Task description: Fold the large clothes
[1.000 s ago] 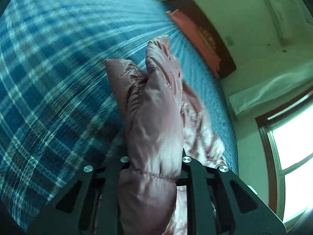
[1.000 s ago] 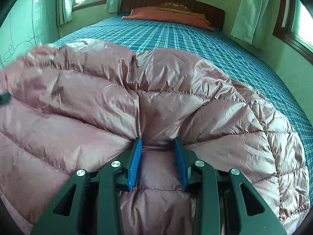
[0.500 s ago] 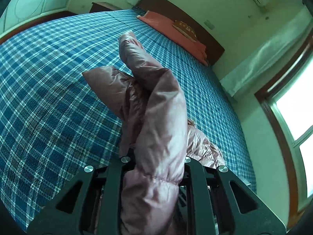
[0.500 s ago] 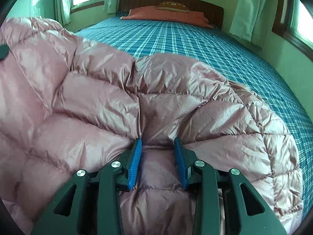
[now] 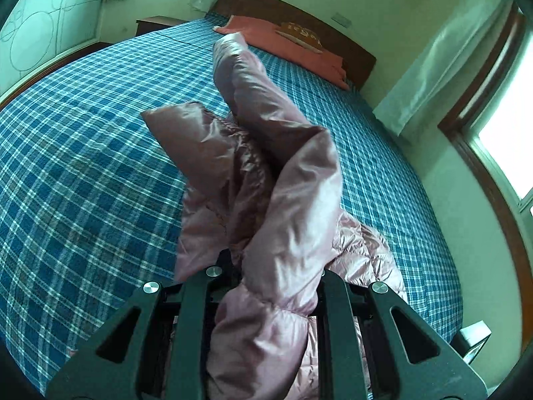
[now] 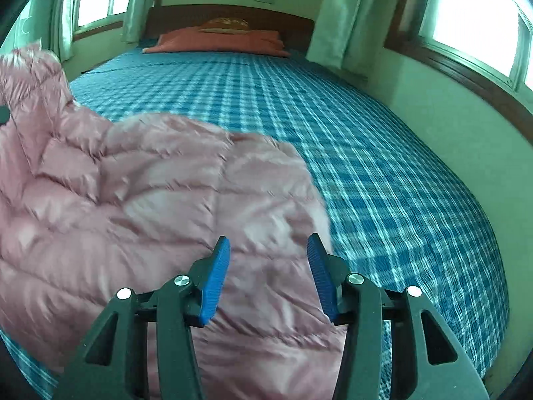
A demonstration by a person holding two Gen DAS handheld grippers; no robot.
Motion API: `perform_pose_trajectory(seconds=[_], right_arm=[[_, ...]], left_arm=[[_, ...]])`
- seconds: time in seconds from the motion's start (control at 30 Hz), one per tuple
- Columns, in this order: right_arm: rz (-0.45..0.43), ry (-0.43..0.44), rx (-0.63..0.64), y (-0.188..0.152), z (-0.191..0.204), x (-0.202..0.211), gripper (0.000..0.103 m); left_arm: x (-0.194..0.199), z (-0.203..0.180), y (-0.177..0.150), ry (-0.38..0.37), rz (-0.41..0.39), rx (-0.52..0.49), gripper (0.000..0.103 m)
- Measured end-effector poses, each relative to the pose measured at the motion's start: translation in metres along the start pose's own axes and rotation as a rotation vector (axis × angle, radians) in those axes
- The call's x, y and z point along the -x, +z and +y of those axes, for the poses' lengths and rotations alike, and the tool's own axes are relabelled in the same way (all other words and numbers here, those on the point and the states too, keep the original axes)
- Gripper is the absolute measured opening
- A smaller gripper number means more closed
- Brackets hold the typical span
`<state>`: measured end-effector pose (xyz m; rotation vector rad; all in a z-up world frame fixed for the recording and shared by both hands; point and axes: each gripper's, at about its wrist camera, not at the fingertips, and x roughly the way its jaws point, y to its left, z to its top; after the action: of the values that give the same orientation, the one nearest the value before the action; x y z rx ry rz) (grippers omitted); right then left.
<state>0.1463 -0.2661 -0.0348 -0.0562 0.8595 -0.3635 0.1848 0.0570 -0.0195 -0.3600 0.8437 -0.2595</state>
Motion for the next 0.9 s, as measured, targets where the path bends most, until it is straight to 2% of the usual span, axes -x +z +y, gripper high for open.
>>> perform_pose_trajectory(seconds=[0.1, 0.6, 0.9], right_arm=[[0.042, 0.024, 0.003, -0.013, 0.001, -0.016, 0.044], [0.037, 0.058, -0.051, -0.032, 0.000, -0.022, 0.044], [0.040, 0.077, -0.074, -0.034, -0.003, -0.024, 0.044]], left_arm=[[-0.013, -0.015, -0.005, 0.003, 0.023, -0.032, 0.016], [-0.085, -0.090, -0.054, -0.017, 0.177, -0.181, 0.016], [-0.111, -0.110, -0.078, -0.017, 0.203, -0.259, 0.016]])
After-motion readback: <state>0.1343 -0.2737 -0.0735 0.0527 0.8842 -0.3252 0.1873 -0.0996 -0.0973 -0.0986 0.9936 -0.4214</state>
